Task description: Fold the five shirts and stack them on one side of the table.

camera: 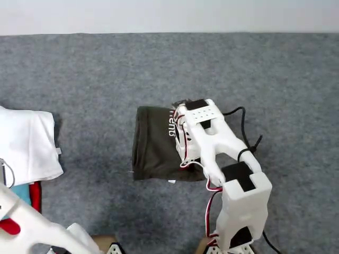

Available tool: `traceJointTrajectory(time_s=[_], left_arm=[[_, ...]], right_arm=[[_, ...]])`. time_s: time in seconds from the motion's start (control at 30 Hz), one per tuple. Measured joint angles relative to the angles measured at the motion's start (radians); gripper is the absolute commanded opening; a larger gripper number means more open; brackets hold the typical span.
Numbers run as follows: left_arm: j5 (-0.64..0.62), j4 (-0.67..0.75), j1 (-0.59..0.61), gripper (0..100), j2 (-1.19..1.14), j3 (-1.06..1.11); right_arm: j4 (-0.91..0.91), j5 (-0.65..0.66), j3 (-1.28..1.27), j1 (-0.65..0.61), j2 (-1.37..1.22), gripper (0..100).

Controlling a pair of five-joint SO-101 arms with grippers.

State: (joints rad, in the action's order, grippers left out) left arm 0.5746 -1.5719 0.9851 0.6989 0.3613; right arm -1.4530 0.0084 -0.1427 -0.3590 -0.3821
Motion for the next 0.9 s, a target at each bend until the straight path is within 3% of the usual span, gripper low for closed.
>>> traceJointTrajectory(time_s=[0.17,0.43,0.6,0.9], left_arm=[[0.0,0.0,0.0,1,0.0,0.0],[-0.002,0.0,-0.021,1,0.002,0.0],[-0.021,-0.091,-0.157,1,0.006,0.0],[-0.308,-0.153,-0.489,1,0.006,-0.011]], right_arm=[[-0.046,0.081,0.003,0.069,-0.002,1.0],[-0.109,0.471,0.095,0.319,0.006,1.0],[-0.11,0.624,0.273,0.423,0.011,1.0],[-0.114,0.792,0.519,0.493,-0.074,1.0]])
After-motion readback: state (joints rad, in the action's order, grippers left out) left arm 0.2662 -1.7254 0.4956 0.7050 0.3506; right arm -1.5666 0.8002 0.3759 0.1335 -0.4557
